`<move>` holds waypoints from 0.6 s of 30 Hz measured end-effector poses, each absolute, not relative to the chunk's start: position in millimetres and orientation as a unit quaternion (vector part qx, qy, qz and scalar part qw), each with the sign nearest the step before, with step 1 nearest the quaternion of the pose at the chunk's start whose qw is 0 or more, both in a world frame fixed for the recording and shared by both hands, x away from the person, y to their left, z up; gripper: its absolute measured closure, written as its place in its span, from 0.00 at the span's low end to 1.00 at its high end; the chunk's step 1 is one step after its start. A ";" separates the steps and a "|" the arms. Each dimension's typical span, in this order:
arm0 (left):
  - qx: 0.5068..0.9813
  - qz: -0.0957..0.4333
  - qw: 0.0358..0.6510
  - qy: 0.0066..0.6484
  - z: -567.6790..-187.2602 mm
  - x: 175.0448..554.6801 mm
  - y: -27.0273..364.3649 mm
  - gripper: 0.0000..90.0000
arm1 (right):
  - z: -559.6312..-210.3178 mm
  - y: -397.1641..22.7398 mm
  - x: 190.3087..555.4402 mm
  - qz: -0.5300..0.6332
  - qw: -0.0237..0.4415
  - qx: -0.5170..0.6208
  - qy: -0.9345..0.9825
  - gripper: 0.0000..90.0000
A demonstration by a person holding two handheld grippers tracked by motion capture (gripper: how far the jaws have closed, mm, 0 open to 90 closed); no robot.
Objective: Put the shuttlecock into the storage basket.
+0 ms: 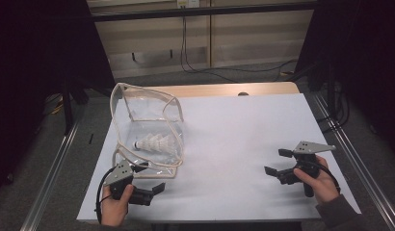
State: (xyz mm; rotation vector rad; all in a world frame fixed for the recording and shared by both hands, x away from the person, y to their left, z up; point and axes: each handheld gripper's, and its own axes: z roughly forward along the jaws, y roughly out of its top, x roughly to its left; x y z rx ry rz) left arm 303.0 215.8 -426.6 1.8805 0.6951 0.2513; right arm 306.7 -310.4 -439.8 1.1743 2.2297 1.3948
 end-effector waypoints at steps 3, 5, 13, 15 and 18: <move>0.789 0.106 0.531 0.291 -426.7 303.1 216.0 0.02 | -440.1 -311.6 305.4 0.481 0.131 0.404 0.767 0.04; 0.788 0.105 0.532 0.292 -426.8 303.0 216.0 0.02 | -440.4 -312.2 304.1 0.480 0.131 0.404 0.768 0.04; 0.789 0.105 0.531 0.291 -426.7 302.9 215.8 0.02 | -443.7 -314.1 301.5 0.479 0.130 0.404 0.769 0.04; 0.791 0.106 0.529 0.289 -426.8 303.0 216.0 0.02 | -443.9 -314.6 301.1 0.480 0.130 0.404 0.768 0.04; 0.790 0.104 0.530 0.290 -426.8 302.8 215.5 0.02 | -444.2 -315.5 300.5 0.480 0.132 0.404 0.767 0.04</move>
